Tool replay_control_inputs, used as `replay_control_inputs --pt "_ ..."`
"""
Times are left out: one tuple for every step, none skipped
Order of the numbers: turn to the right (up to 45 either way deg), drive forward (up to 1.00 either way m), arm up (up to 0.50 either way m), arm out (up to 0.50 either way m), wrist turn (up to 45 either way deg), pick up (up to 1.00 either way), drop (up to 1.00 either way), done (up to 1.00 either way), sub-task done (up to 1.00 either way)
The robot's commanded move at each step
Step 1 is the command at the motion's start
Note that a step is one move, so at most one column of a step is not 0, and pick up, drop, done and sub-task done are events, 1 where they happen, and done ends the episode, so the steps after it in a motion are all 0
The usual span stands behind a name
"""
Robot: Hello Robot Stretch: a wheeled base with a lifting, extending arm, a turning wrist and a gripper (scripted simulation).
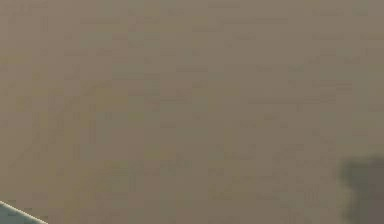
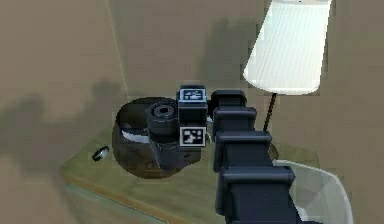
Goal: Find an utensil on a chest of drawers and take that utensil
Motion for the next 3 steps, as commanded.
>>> replay_control_inputs --pt "0.0 0.0 -0.16 0.0 0.0 0.0 0.0 0.0 0.0" --pt "0.0 0.0 0.0 0.0 0.0 1.0 0.0 0.0 0.0" --pt "0.0 0.0 0.1 0.0 0.0 0.0 0.0 0.0 0.0"
